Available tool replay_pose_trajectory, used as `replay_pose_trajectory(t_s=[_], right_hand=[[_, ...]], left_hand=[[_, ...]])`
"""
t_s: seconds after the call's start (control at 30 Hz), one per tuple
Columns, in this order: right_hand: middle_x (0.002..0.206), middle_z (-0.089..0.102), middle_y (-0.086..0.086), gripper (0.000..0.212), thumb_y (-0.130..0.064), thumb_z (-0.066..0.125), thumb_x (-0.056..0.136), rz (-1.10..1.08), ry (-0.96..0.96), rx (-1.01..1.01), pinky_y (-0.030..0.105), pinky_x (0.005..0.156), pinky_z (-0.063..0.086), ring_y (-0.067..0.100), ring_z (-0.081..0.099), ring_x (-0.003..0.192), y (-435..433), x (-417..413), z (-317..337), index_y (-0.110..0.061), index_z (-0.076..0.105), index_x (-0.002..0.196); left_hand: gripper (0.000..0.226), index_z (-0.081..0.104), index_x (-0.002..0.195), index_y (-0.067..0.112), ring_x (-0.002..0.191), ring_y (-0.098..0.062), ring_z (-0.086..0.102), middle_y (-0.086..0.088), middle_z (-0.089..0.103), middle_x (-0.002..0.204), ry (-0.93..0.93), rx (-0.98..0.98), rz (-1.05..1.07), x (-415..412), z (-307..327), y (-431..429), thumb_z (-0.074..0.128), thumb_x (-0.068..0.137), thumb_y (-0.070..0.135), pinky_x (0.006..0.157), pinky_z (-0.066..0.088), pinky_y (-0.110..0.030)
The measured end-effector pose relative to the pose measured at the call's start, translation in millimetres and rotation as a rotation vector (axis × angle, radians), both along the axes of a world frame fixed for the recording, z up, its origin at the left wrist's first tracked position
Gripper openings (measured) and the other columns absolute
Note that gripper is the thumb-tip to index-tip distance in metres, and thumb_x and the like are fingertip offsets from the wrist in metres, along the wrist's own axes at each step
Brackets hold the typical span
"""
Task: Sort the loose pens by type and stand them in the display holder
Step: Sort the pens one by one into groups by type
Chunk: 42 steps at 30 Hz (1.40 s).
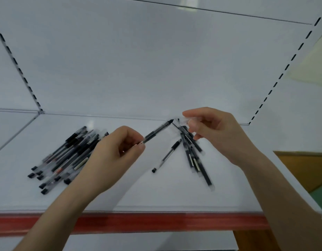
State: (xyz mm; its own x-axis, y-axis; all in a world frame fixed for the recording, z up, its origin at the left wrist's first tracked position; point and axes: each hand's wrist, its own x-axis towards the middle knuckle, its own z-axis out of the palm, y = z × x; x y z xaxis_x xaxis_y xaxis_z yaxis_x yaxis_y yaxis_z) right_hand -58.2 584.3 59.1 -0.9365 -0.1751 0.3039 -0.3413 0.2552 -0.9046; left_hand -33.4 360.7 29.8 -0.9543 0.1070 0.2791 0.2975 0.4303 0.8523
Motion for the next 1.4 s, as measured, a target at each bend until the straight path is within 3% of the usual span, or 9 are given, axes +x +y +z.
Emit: replay_pose_trajectory(t_s=[0.17,0.37,0.63,0.8,1.0,1.1,1.2,1.4], right_hand=[[0.072,0.059,-0.012,0.027,-0.005,0.057,0.087,0.053,0.022,0.048,0.014,0.063,0.050,0.005,0.057,0.070,-11,0,4,-0.030,0.067,0.089],[0.069,0.060,-0.023,0.028,-0.004,0.057,0.087,0.098,-0.011,0.108,0.011,0.063,0.049,0.001,0.061,0.069,-16,2,7,-0.031,0.066,0.088],[0.064,0.066,-0.010,0.009,-0.007,0.064,0.081,0.030,-0.088,-0.088,0.016,0.062,0.052,0.005,0.063,0.064,-12,1,6,-0.016,0.064,0.084],[0.091,0.071,0.006,0.013,0.002,0.064,0.079,-0.021,-0.114,-0.193,0.028,0.080,0.057,0.016,0.071,0.085,-16,-1,1,-0.008,0.058,0.074],[0.075,0.070,-0.008,0.017,-0.009,0.063,0.081,0.001,-0.021,-0.110,0.016,0.058,0.049,0.005,0.062,0.065,-19,-2,-2,-0.026,0.067,0.085],[0.066,0.067,-0.009,0.015,-0.016,0.065,0.077,0.020,-0.008,-0.046,0.015,0.055,0.046,0.003,0.057,0.059,-18,-2,-2,-0.026,0.064,0.088],[0.059,0.063,-0.010,0.010,-0.025,0.066,0.071,0.031,0.005,-0.016,0.017,0.054,0.044,0.005,0.054,0.057,-18,-2,0,-0.025,0.062,0.080],[0.063,0.063,-0.015,0.006,-0.028,0.066,0.071,0.040,0.049,0.033,0.022,0.058,0.046,0.017,0.051,0.065,-16,-3,5,-0.030,0.066,0.077]], left_hand=[[0.011,0.058,0.078,0.028,0.064,-0.017,0.057,0.007,0.062,0.082,-0.004,-0.014,0.017,7,1,-7,0.062,0.081,0.018,0.066,0.050,-0.037],[0.011,0.059,0.078,0.026,0.064,-0.016,0.057,0.007,0.062,0.079,-0.015,-0.009,0.000,7,-2,-9,0.063,0.081,0.016,0.065,0.049,-0.036],[0.012,0.059,0.078,0.023,0.063,-0.019,0.055,0.004,0.062,0.082,-0.002,0.044,0.005,9,-3,-9,0.063,0.081,0.012,0.061,0.046,-0.030],[0.011,0.060,0.077,0.021,0.064,-0.023,0.054,0.000,0.061,0.080,0.004,0.099,0.017,10,-2,-10,0.063,0.082,0.011,0.057,0.044,-0.029],[0.007,0.060,0.077,0.021,0.057,-0.017,0.051,0.000,0.062,0.074,-0.008,0.127,0.002,10,1,-9,0.067,0.078,0.021,0.051,0.042,-0.020],[0.008,0.061,0.077,0.021,0.055,-0.010,0.051,0.003,0.061,0.070,-0.018,0.129,0.000,10,2,-10,0.066,0.073,0.026,0.051,0.042,-0.018],[0.008,0.061,0.077,0.022,0.056,-0.010,0.052,0.002,0.063,0.073,-0.030,0.130,-0.003,10,2,-10,0.065,0.072,0.027,0.054,0.044,-0.024],[0.011,0.061,0.078,0.023,0.055,-0.004,0.052,0.010,0.063,0.071,-0.041,0.094,-0.008,9,1,-9,0.063,0.082,0.012,0.057,0.045,-0.021]])
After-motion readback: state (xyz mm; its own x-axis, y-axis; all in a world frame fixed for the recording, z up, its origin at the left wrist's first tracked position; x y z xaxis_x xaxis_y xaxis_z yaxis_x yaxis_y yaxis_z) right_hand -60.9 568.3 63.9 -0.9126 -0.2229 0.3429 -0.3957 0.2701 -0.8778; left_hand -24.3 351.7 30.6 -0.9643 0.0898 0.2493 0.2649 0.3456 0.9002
